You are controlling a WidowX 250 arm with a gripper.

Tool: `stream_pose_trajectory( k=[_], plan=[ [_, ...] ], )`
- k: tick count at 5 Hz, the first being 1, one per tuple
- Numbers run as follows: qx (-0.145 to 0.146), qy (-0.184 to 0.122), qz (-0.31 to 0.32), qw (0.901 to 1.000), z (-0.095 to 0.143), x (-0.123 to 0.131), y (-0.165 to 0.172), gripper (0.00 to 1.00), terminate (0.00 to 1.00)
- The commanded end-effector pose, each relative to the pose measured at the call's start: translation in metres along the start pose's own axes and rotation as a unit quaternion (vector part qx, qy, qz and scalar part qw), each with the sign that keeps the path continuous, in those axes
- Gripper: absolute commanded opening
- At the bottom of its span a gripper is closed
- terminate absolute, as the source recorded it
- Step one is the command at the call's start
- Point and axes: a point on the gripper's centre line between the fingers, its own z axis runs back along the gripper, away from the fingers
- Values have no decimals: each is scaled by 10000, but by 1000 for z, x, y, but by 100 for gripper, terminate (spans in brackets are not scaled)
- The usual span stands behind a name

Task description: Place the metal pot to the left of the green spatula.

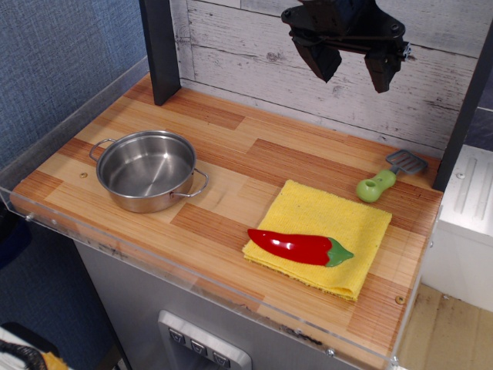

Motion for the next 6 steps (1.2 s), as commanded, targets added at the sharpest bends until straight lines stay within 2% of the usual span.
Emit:
stream_pose_trajectory(
  k=[1, 2, 3, 4, 5, 6],
  plan=[
    [0, 0, 0, 10000, 0, 0, 0, 100, 0],
    [399, -112, 1088, 9932, 17, -11, 23, 100, 0],
    [670, -129, 1895, 9795, 28, -25, 46, 100, 0],
    [1022, -89, 2830, 9536, 33, -40, 59, 100, 0],
    [1403, 37, 3511, 9258, 41, -56, 71, 100, 0],
    [1648, 120, 3847, 9081, 40, -69, 90, 100, 0]
  ],
)
